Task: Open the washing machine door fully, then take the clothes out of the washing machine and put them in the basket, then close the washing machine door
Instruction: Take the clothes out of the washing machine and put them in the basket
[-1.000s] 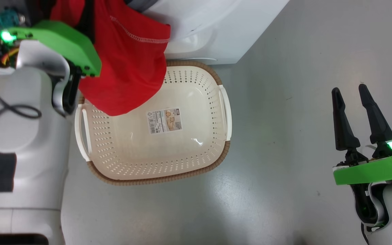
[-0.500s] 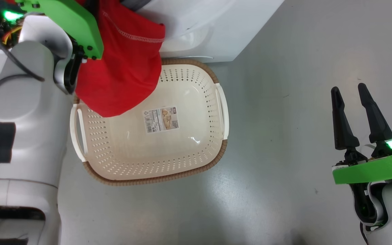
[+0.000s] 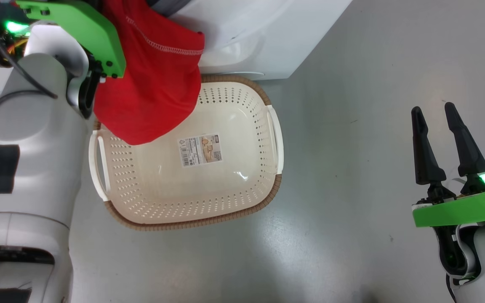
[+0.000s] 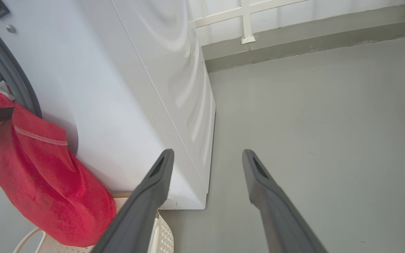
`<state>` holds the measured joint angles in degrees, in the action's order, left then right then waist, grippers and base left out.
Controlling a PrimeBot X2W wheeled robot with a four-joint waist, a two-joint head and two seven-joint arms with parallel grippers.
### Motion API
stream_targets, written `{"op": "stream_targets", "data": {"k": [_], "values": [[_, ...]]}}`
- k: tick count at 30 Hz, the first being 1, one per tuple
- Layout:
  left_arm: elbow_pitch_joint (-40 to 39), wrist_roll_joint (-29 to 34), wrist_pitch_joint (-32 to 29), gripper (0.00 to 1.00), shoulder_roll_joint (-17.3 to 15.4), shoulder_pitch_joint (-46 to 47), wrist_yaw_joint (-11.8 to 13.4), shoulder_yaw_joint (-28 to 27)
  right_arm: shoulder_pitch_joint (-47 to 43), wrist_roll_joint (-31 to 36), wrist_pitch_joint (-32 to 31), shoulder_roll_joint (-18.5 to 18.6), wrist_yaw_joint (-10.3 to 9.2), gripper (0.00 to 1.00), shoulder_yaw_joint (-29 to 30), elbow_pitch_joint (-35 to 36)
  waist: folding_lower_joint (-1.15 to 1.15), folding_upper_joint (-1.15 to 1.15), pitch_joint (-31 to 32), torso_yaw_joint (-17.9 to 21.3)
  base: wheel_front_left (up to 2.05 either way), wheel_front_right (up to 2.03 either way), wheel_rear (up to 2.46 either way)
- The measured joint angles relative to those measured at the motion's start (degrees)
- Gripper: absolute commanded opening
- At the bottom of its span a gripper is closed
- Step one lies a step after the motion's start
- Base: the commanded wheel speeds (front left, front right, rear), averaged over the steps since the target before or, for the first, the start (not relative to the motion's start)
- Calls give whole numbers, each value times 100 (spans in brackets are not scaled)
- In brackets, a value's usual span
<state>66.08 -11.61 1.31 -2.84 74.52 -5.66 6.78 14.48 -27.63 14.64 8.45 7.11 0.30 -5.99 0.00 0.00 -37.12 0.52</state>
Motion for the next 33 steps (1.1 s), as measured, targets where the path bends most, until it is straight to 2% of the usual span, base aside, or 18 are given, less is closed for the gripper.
{"op": "stream_targets", "data": {"k": [2, 18, 22, 28, 33], "values": [[67, -8, 115, 0, 0, 2, -1, 4, 0, 0, 0, 2, 0, 100, 7, 0, 0, 0, 22, -10, 0, 0, 0], [-1, -455, 1244, 0, 22, -225, -144, -15, -30, 0, -1, 29, 0, 100, 40, -4, 0, 0, 280, -126, 0, 0, 0], [-506, -850, 1300, 0, 68, -759, -151, 54, -53, 0, 0, 32, 0, 100, 40, -9, 0, 0, 392, -165, 0, 0, 0], [-1516, -1537, 1315, 0, 132, -1712, -152, 487, -243, 0, -1, 38, 0, 100, 41, -12, 0, 0, 514, -200, 0, 0, 0], [-2325, -1931, 1316, 0, -12, -2536, -152, 708, -259, 0, -1, 40, 0, 100, 34, -14, 0, 0, 596, -218, 0, 0, 0]]}}
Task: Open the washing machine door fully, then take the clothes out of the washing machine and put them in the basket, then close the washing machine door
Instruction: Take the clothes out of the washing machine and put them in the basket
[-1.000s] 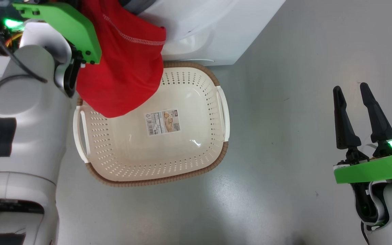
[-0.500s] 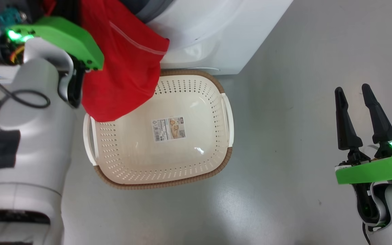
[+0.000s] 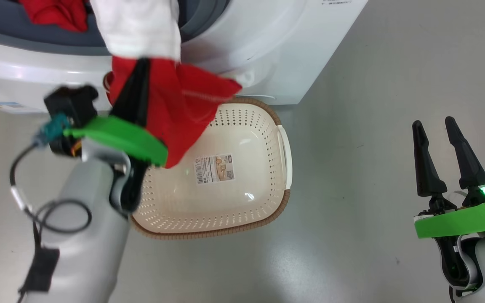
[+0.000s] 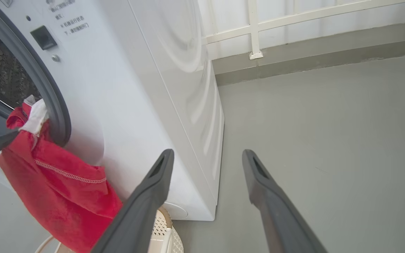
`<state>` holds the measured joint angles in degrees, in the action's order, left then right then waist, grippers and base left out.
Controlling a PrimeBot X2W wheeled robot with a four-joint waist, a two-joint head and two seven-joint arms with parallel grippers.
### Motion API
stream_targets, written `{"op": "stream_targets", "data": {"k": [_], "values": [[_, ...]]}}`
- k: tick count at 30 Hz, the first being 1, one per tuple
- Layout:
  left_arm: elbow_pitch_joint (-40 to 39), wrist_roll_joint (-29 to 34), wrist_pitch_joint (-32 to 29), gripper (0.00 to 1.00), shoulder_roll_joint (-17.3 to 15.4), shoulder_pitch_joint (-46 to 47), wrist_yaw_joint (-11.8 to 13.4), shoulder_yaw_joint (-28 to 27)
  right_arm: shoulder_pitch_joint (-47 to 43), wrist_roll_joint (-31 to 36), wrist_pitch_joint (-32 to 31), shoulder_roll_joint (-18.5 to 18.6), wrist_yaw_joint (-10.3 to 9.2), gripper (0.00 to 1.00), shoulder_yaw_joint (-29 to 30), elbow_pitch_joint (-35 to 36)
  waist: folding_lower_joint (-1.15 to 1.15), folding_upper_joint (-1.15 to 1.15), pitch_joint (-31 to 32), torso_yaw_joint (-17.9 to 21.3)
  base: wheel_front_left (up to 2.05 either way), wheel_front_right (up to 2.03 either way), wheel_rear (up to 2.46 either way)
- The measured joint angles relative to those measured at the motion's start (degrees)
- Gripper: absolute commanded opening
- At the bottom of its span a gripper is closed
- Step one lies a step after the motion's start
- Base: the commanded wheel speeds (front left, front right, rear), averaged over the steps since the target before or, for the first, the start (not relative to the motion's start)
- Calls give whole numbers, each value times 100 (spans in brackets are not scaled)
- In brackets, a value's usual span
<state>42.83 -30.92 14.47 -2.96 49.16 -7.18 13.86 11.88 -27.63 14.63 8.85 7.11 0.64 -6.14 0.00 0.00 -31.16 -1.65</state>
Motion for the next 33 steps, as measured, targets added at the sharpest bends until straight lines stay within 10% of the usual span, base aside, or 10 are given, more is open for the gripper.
{"op": "stream_targets", "data": {"k": [11, 33], "values": [[-416, -293, -35, 0, -25, -1156, 0, 483, -8, 0, 0, 4, 0, 100, 1, 1, 0, 0, -28, -37, 0, 0, 0], [1704, -304, -16, 0, 67, -310, 0, 1083, 273, 0, 1, -1, 0, 100, -79, 82, 0, 0, -769, 148, 0, 0, 0]]}}
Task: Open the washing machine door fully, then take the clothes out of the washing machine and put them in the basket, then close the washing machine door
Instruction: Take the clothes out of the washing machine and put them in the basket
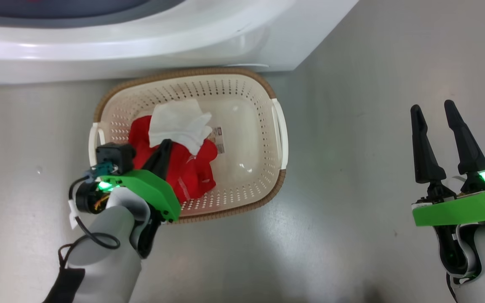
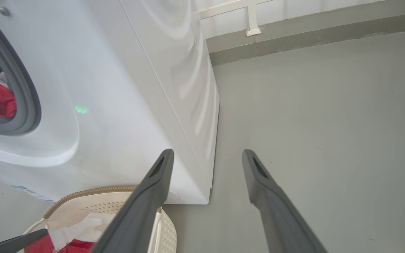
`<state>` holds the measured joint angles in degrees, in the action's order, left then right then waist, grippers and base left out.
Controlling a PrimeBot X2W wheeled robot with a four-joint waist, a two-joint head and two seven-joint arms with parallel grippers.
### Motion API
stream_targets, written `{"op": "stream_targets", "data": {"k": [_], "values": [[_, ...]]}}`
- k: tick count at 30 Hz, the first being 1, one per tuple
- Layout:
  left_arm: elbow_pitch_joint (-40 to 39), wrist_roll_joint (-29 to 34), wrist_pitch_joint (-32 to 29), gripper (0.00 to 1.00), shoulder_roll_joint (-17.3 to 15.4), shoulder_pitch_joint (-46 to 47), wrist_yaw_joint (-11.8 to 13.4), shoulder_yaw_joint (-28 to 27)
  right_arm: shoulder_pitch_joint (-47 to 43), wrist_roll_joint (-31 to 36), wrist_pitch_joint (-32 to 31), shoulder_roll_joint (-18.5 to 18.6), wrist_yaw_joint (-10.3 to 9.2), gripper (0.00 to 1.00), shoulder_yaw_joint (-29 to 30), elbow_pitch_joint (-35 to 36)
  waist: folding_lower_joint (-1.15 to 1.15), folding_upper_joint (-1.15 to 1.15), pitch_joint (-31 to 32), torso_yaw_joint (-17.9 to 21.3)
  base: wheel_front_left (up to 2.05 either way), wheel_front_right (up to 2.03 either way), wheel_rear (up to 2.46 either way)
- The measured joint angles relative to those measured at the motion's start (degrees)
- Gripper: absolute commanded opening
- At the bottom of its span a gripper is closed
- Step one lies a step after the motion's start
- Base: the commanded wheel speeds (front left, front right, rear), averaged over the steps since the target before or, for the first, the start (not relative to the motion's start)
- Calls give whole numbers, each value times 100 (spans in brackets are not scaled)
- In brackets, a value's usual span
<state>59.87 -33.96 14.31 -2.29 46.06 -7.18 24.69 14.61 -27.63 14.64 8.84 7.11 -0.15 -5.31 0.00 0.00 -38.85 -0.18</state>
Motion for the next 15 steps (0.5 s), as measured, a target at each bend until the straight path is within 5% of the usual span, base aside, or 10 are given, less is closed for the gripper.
{"op": "stream_targets", "data": {"k": [11, 15], "values": [[605, -47, 0, 0, 5, 549, 0, -13, 238, 9, 0, -4, 0, 100, -11, 48, 0, 0, -475, 66, 0, 0, 0], [720, -48, 0, 28, 11, 587, 0, -75, 239, 18, 0, -10, 0, 100, -11, 48, 0, 0, -547, 82, 0, 0, 0]]}}
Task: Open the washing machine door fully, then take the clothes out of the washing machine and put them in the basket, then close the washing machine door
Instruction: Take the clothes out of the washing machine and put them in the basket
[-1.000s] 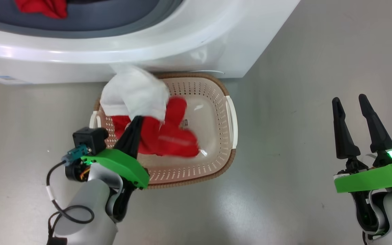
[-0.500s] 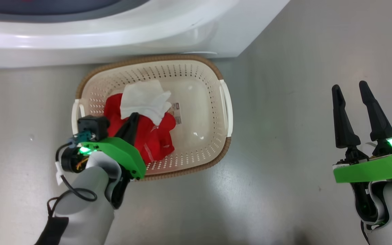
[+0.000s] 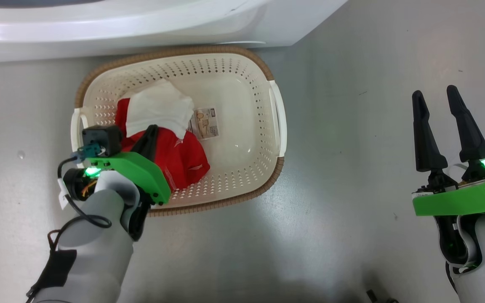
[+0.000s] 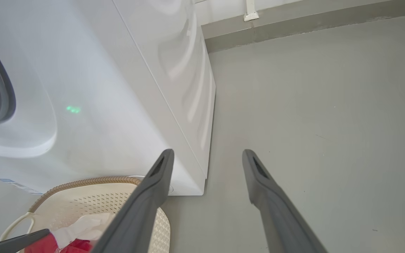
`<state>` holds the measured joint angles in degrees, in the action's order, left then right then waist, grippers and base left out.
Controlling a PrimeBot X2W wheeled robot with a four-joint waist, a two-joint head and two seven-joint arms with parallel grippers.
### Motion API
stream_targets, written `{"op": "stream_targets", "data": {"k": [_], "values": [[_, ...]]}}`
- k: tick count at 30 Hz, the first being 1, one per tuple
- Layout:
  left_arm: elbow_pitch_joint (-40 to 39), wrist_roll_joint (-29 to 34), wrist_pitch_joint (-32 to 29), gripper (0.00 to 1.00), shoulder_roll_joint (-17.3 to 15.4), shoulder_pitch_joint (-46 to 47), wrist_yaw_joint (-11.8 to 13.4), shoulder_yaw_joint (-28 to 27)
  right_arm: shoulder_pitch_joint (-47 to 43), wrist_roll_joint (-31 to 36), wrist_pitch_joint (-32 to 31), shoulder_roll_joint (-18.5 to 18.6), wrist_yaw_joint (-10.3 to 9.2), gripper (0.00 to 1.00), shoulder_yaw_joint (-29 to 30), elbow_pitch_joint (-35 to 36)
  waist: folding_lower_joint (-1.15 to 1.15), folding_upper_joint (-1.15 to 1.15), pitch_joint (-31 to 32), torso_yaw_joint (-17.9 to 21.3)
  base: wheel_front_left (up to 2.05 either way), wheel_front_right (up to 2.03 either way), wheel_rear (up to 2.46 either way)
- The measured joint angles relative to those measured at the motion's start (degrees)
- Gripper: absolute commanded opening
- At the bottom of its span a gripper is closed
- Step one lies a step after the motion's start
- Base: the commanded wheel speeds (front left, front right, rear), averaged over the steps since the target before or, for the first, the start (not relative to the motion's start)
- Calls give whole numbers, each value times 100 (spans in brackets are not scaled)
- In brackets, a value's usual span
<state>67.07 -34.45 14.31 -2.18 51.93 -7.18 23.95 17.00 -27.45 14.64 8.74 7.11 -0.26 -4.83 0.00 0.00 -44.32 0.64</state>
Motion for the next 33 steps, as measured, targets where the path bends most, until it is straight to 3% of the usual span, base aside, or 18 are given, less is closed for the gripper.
{"op": "stream_targets", "data": {"k": [1, 2, 3, 5, 8, 9, 24, 33], "values": [[16, 1, 0, 35, 1, 0, 0, -14, 2, 0, 0, -3, 0, 100, -1, -2, 0, 0, -4, 3, 0, 0, 0], [25, 1, 0, 35, 3, 0, 0, -31, 2, 0, 0, -4, 0, 100, -1, -5, 0, 0, -3, 4, 0, 0, 0], [25, 1, 0, 45, 3, 0, 0, -31, 2, 0, 0, -4, 0, 100, -1, -5, 0, 0, -3, 4, 0, 0, 0], [33, 2, 0, 49, 8, 1, 0, -64, 16, -1, 0, -3, 0, 100, 0, -8, 0, 0, 4, 6, 0, 0, 0], [33, 11, 0, 92, 23, 2, 0, -122, 98, -1, 0, -2, 0, 100, 1, -20, 0, 0, 29, 2, 0, 0, 0], [30, 14, 0, 100, 26, 2, 0, -148, 110, -1, 0, -2, 0, 100, 1, -21, 0, 0, 39, 0, 0, 0, 0], [-477, 134, 0, 100, -15, -426, 0, -377, 60, -1, 0, 9, 0, 100, -36, -177, 0, 0, 619, -26, 0, 0, 0], [-1602, 645, 8, 100, -80, -1310, 0, -909, -306, -5, -1, 68, 0, 100, -89, -325, 0, 0, 1330, -28, 0, 0, 0]]}}
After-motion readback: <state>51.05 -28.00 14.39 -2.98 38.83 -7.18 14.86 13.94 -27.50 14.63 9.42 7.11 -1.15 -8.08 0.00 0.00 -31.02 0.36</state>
